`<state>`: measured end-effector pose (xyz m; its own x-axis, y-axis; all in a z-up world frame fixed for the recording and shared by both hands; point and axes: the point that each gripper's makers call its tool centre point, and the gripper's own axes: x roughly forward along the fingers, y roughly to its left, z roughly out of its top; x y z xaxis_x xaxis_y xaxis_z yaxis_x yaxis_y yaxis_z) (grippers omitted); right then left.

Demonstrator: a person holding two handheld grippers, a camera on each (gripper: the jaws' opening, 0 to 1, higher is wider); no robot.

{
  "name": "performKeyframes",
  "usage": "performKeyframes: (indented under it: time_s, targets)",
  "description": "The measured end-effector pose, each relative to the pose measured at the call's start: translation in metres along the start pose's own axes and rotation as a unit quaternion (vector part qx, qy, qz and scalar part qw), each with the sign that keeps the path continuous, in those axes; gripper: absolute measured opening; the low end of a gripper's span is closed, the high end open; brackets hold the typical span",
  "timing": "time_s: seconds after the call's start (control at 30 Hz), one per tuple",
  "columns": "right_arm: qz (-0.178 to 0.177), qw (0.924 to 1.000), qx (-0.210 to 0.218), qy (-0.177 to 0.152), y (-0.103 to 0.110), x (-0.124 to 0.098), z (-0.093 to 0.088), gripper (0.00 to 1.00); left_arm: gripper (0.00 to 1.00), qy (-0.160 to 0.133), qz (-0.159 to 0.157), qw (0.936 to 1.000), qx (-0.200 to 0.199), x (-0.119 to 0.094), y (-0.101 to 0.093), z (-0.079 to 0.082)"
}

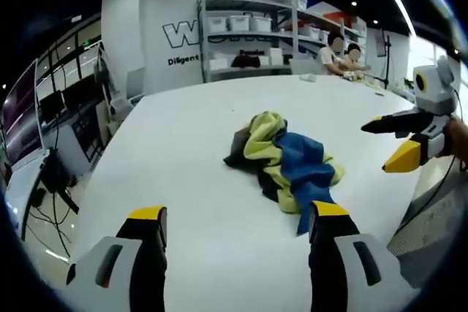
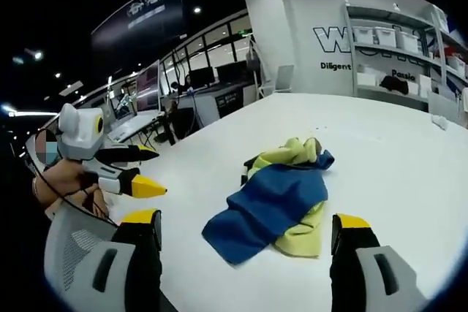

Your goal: Fold the garment on the visible template until the final outline fits inside the template.

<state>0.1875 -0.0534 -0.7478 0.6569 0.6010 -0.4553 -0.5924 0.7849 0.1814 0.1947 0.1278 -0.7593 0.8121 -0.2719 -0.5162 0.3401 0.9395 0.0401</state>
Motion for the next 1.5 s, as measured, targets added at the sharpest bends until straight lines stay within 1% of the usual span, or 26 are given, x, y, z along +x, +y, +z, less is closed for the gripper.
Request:
performKeyframes:
  time_s: [0.1,0.23,0.27,0.3,0.4,0.5,0.57,0.63,0.67,0.77,0.87,0.93,0.97,1.03,1.17,1.27,1.33,1.43,1.5]
  targets:
    - [-0.002,1.0,-0.01,0.001,-0.002,0.008,0.005,0.96,0.75,0.005,-0.003,1.0,-0.003,0.006,0.001,0.0]
    - [0.0,0.9999,-0.014,0.002,-0.003,0.013,0.007,0.93,0.71,0.007,-0.006,0.9999,-0.006,0.009,0.001,0.001]
    - [0.002,0.9999,-0.016,0.004,-0.004,0.016,0.008,0.92,0.71,-0.007,-0.012,0.9998,-0.016,0.013,0.001,0.007]
    - [0.009,0.9998,-0.02,0.004,-0.003,0.025,0.012,0.92,0.71,-0.007,-0.015,0.9997,-0.016,0.018,0.001,0.009]
    - [0.01,0.9996,-0.026,0.004,-0.006,0.035,0.014,0.91,0.69,0.004,-0.027,0.9995,-0.013,0.026,-0.002,0.01]
    - [0.008,0.9992,-0.039,0.006,-0.01,0.044,0.015,0.89,0.68,0.003,-0.03,0.9995,-0.011,0.033,-0.002,0.013]
    - [0.009,0.9991,-0.041,0.009,-0.012,0.052,0.014,0.87,0.68,0.011,-0.034,0.9994,-0.006,0.041,-0.003,0.011]
    - [0.009,0.999,-0.042,0.013,-0.014,0.058,0.012,0.87,0.66,0.023,-0.039,0.999,0.0,0.05,-0.003,0.008]
    - [0.009,0.9986,-0.047,0.02,-0.015,0.062,0.01,0.85,0.65,0.026,-0.038,0.999,-0.001,0.054,-0.002,0.007]
    - [0.012,0.9975,-0.059,0.036,-0.016,0.071,0.003,0.8,0.62,0.033,-0.041,0.9986,0.002,0.066,-0.001,0.006]
    - [0.018,0.997,-0.066,0.037,-0.016,0.077,0.001,0.75,0.6,0.041,-0.05,0.9979,0.002,0.076,-0.002,0.004]
    - [0.023,0.9965,-0.065,0.048,-0.017,0.081,-0.004,0.71,0.58,0.044,-0.053,0.9976,0.007,0.081,-0.003,0.003]
    - [0.023,0.9963,-0.065,0.05,-0.017,0.082,-0.005,0.69,0.57,0.048,-0.057,0.9972,0.008,0.084,-0.004,0.001]
    - [0.022,0.9952,-0.071,0.065,-0.02,0.087,-0.013,0.67,0.53,0.059,-0.069,0.9958,0.011,0.094,-0.007,-0.004]
    - [0.023,0.9934,-0.084,0.075,-0.022,0.093,-0.022,0.59,0.49,0.057,-0.077,0.9953,0.011,0.105,-0.012,-0.006]
    - [0.024,0.9927,-0.089,0.078,-0.023,0.096,-0.027,0.51,0.46,0.061,-0.085,0.9943,0.022,0.117,-0.016,-0.007]
    - [0.025,0.9919,-0.094,0.082,-0.023,0.098,-0.031,0.46,0.43,0.06,-0.093,0.9936,0.02,0.125,-0.019,-0.006]
    - [0.024,0.9907,-0.098,0.091,-0.024,0.098,-0.037,0.37,0.41,0.061,-0.101,0.9929,0.015,0.131,-0.022,-0.006]
    - [0.027,0.9906,-0.095,0.094,-0.023,0.098,-0.039,0.32,0.38,0.064,-0.105,0.9923,0.011,0.134,-0.025,-0.008]
